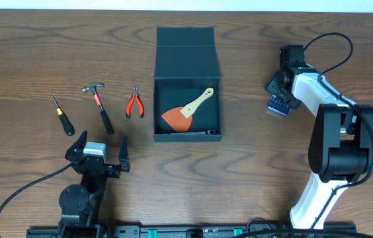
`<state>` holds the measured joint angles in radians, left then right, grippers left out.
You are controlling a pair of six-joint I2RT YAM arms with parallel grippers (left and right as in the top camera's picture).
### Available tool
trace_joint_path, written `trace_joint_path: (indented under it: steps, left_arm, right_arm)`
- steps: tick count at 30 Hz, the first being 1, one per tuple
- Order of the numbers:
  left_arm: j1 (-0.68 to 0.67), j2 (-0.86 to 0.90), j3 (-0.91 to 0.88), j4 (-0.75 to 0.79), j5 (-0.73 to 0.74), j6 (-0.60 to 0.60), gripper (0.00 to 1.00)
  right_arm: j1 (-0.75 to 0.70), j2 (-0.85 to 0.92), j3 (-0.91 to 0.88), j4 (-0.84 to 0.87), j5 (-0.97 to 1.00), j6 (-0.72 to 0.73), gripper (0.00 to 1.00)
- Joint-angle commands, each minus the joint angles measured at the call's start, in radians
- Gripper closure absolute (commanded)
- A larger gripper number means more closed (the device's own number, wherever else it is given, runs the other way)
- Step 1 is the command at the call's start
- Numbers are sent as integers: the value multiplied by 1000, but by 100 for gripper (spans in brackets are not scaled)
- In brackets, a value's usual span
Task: Pack container
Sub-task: 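Move the right gripper to the blue screwdriver set case and grasp, then lift the blue screwdriver case with the right gripper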
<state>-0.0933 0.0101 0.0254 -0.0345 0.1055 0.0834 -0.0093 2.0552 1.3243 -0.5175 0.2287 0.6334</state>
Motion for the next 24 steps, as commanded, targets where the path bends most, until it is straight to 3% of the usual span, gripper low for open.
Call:
trace_joint_path:
  steps: [1,24]
  left_arm:
    - [-1,-6,-21,-27,21,10,1]
    - [-1,-6,-21,-27,21,10,2]
  right_arm:
    - [-5,38,2,-14,-23,-3,33]
    - [-5,-12,4,-5,-111,-3,48]
